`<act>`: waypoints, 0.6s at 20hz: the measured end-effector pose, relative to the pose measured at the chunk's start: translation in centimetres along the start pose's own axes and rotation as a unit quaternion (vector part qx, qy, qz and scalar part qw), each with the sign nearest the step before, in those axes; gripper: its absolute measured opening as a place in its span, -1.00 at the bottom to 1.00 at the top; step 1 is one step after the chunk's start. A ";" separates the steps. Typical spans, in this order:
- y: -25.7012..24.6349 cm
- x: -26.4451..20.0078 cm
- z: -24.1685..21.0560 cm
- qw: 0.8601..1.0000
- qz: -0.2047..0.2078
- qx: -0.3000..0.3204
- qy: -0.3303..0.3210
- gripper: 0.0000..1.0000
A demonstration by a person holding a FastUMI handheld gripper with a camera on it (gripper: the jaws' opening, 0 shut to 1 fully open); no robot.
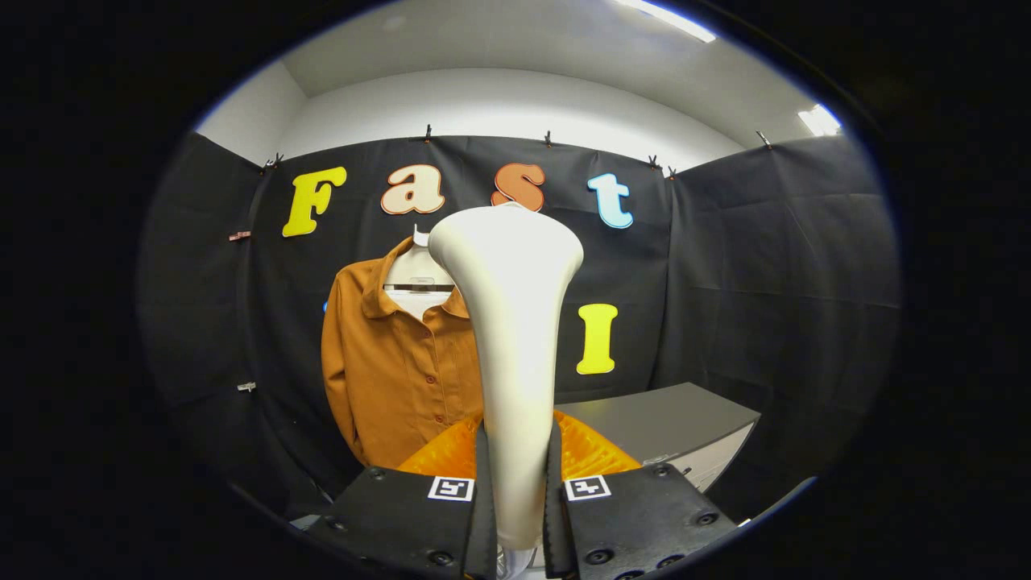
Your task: Iron the clothes twice with a garment steamer, once on the left side and once on the right side.
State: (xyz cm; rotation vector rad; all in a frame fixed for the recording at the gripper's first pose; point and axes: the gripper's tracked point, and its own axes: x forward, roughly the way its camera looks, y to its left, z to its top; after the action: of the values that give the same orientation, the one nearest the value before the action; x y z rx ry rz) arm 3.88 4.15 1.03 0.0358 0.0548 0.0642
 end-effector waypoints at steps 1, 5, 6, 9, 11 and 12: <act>0.0 0.0 0.0 1.000 0.000 0.000 0.000 -0.47; 0.1 -0.3 0.0 1.000 -0.001 0.001 -0.001 -0.47; 0.1 -0.3 0.0 1.000 -0.001 0.000 -0.001 -0.47; 0.5 -0.2 0.2 1.000 0.001 -0.003 -0.002 -0.47; 0.6 -0.1 0.0 1.000 0.002 -0.003 -0.002 -0.47; 0.6 -0.2 0.0 1.000 0.002 -0.003 -0.001 -0.47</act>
State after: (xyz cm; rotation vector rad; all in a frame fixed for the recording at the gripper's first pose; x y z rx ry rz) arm 3.66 4.74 1.03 0.0306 0.0524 0.0685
